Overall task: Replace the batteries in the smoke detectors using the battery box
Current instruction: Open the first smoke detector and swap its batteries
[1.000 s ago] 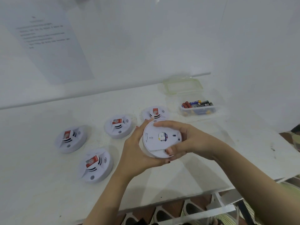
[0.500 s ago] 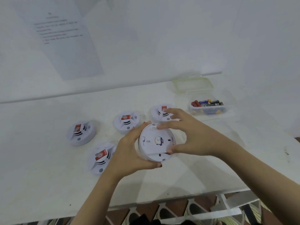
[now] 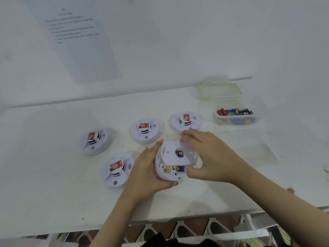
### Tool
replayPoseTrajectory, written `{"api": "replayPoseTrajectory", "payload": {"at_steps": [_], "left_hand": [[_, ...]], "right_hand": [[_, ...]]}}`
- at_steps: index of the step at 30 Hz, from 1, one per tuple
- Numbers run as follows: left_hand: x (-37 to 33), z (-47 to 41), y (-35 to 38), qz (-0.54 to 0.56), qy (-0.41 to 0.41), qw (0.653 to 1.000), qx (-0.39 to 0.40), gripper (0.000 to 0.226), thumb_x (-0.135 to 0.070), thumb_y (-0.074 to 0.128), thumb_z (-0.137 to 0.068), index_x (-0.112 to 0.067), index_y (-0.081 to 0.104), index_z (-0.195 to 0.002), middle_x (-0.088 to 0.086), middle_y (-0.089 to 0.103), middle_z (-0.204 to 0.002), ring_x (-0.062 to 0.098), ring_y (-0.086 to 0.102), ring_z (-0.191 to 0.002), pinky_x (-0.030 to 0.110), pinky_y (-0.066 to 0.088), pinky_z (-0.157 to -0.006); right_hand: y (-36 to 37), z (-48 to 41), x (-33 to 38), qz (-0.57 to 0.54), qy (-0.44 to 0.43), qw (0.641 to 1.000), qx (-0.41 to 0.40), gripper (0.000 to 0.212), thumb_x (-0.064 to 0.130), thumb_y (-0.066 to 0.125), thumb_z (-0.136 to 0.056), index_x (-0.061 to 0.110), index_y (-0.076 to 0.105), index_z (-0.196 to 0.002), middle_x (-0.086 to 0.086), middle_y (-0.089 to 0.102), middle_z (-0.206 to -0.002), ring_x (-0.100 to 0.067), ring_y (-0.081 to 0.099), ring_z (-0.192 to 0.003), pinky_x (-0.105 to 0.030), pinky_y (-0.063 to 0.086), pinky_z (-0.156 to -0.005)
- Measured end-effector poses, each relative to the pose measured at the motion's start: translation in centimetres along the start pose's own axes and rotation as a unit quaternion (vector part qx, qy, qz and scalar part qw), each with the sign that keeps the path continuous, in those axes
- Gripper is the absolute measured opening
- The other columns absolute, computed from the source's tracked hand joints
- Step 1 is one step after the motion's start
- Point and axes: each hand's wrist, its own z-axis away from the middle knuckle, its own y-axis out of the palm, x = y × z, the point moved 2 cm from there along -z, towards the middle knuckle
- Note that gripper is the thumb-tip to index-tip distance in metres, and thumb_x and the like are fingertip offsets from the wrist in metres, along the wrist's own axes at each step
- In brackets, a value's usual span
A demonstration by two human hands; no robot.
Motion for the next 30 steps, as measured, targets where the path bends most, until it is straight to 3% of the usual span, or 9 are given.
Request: {"api": "replayPoseTrajectory", "payload": {"at_steps": [3,6,10,13,15,18,21,26,30], "left_hand": [[0.0,0.3,0.2,0.017,-0.009,0.999,-0.036,0.103,-0.039,0.091,-0.057,-0.026,0.038,-0.144,-0.015,0.052,-0.137,0.003,0.047,-0.128,0.032,0.046,-0.103],[-0.3,0.3,0.6,0.041,-0.015,0.995,-0.091,0.106,-0.029,0.093,-0.057,-0.034,0.031,-0.143,-0.021,0.046,-0.139,-0.008,0.041,-0.129,0.007,0.036,-0.1],[-0.3,0.4,1.2,0.059,-0.016,0.991,-0.118,0.108,-0.024,0.093,-0.057,-0.03,0.029,-0.145,-0.009,0.048,-0.142,0.0,0.042,-0.131,0.006,0.035,-0.101],[-0.3,0.4,1.0,0.092,-0.011,0.989,-0.111,0.106,-0.033,0.091,-0.055,-0.025,0.036,-0.145,-0.01,0.052,-0.139,0.004,0.046,-0.131,0.013,0.039,-0.102],[-0.3,0.5,0.9,0.113,-0.014,0.988,-0.106,0.104,-0.039,0.088,-0.054,-0.02,0.039,-0.144,-0.011,0.054,-0.137,0.006,0.048,-0.13,0.015,0.042,-0.101],[-0.6,0.3,1.1,0.136,-0.011,0.987,-0.091,0.106,-0.04,0.088,-0.053,-0.016,0.039,-0.143,-0.008,0.054,-0.137,0.007,0.048,-0.129,0.018,0.043,-0.102],[-1.1,-0.2,1.5,0.153,-0.001,0.986,-0.072,0.105,-0.036,0.09,-0.052,-0.018,0.04,-0.142,-0.012,0.055,-0.134,0.007,0.05,-0.128,0.017,0.045,-0.098],[-1.6,-1.5,2.1,0.165,0.02,0.985,-0.055,0.112,-0.035,0.092,-0.048,-0.022,0.036,-0.144,-0.019,0.053,-0.134,0.002,0.049,-0.128,0.013,0.044,-0.096],[-2.2,-2.6,2.7,0.149,0.048,0.987,-0.04,0.115,-0.035,0.094,-0.048,-0.027,0.032,-0.144,-0.02,0.051,-0.138,0.001,0.047,-0.129,0.013,0.042,-0.099]], "right_hand": [[0.7,0.9,-0.3,-0.071,0.13,0.987,-0.062,0.05,0.039,0.063,-0.068,0.01,0.056,-0.108,0.003,0.049,-0.113,-0.015,0.054,-0.092,-0.026,0.047,-0.076],[1.9,1.8,-0.5,-0.126,0.257,0.952,-0.105,0.038,0.039,0.065,-0.075,0.013,0.054,-0.1,0.004,0.045,-0.106,-0.01,0.053,-0.081,-0.02,0.042,-0.066],[3.1,2.7,-0.4,-0.085,0.353,0.931,-0.042,0.044,0.046,0.058,-0.084,0.01,0.054,-0.107,0.001,0.041,-0.116,-0.014,0.051,-0.076,-0.021,0.034,-0.062],[3.4,2.9,-0.2,0.011,0.344,0.939,0.02,0.049,0.057,0.049,-0.087,0.014,0.057,-0.107,0.001,0.049,-0.111,-0.017,0.056,-0.082,-0.024,0.036,-0.061],[3.4,3.0,-0.1,0.043,0.324,0.945,0.0,0.043,0.053,0.045,-0.091,0.017,0.058,-0.11,0.001,0.054,-0.109,-0.016,0.057,-0.088,-0.024,0.041,-0.064],[2.8,2.7,0.2,-0.121,0.269,0.95,-0.105,0.02,0.029,0.047,-0.096,0.02,0.055,-0.112,0.001,0.061,-0.104,-0.009,0.057,-0.085,-0.023,0.045,-0.068],[1.8,2.1,0.2,-0.361,0.226,0.899,-0.104,0.021,0.016,0.042,-0.098,0.032,0.045,-0.112,-0.001,0.066,-0.102,-0.012,0.067,-0.079,-0.031,0.056,-0.064],[1.3,2.1,-0.9,-0.329,0.193,0.921,-0.081,0.031,0.012,0.047,-0.094,0.037,0.051,-0.111,0.002,0.06,-0.116,-0.014,0.065,-0.081,-0.019,0.052,-0.058],[0.9,2.4,-1.6,-0.314,0.209,0.921,-0.103,0.034,0.005,0.052,-0.091,0.033,0.053,-0.11,0.007,0.063,-0.108,-0.02,0.063,-0.066,-0.02,0.048,-0.052]]}}
